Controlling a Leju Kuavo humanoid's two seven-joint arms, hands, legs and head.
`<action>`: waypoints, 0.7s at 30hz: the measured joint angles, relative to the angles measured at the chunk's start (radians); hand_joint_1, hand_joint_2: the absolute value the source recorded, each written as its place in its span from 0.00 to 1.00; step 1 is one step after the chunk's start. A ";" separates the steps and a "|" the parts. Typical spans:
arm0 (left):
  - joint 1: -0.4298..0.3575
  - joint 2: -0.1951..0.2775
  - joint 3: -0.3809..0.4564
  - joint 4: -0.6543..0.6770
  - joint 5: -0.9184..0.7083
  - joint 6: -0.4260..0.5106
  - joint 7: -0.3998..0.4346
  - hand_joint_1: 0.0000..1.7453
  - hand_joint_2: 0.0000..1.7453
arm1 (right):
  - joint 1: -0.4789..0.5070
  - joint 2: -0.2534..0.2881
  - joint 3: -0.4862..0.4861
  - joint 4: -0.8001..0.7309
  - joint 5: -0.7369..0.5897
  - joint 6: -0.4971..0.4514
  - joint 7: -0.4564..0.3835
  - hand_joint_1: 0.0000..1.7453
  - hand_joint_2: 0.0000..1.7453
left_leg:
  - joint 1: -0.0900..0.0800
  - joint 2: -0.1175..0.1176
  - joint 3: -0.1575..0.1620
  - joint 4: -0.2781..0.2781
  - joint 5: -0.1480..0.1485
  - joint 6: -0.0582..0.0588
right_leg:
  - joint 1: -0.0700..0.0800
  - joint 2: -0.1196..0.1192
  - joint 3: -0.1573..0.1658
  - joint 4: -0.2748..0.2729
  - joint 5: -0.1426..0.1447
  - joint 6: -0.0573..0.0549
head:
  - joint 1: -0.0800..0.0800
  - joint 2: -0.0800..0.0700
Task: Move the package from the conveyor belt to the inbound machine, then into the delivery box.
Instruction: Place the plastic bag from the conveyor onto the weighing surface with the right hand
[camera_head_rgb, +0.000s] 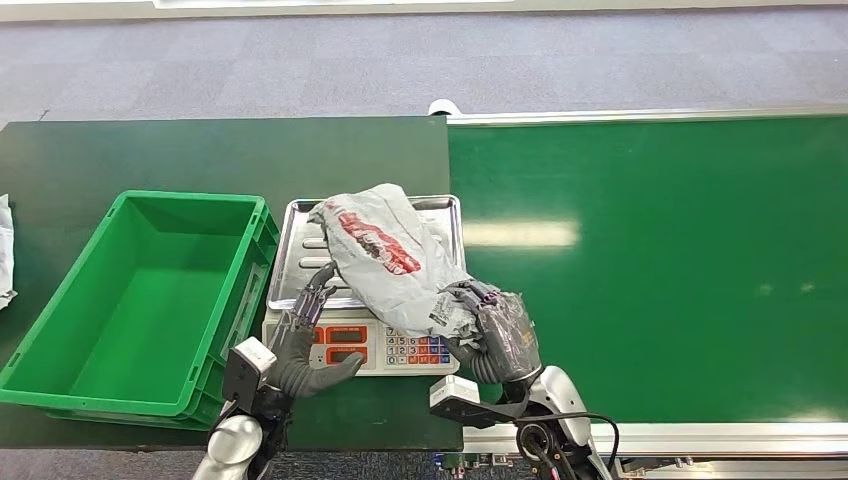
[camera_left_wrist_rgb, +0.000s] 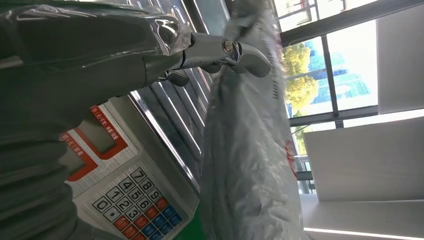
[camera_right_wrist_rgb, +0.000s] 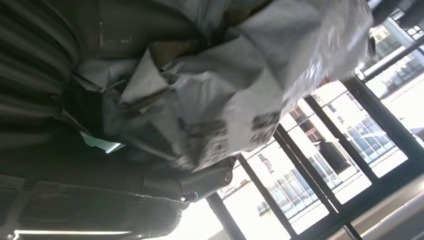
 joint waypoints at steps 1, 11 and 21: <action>0.000 0.000 0.000 0.000 0.000 0.000 0.000 0.00 1.00 | 0.001 -0.001 0.000 -0.008 -0.009 0.007 -0.004 0.01 1.00 | 0.000 0.000 0.000 0.000 0.000 0.000 | 0.000 0.000 0.000 0.000 0.000 0.000 | 0.000 0.000; 0.001 0.000 0.000 0.002 0.000 0.001 0.000 0.00 1.00 | 0.005 -0.007 0.000 -0.029 0.006 0.003 0.000 0.00 1.00 | 0.000 0.000 0.000 0.000 0.000 0.000 | 0.000 0.000 0.000 0.000 0.000 0.000 | 0.000 0.000; 0.001 -0.001 0.000 0.002 0.000 0.001 0.000 0.00 1.00 | 0.018 -0.008 -0.003 -0.043 -0.112 0.041 -0.030 0.00 1.00 | 0.000 0.000 0.000 0.000 0.000 0.000 | 0.000 0.000 0.000 0.000 0.000 0.000 | 0.000 0.000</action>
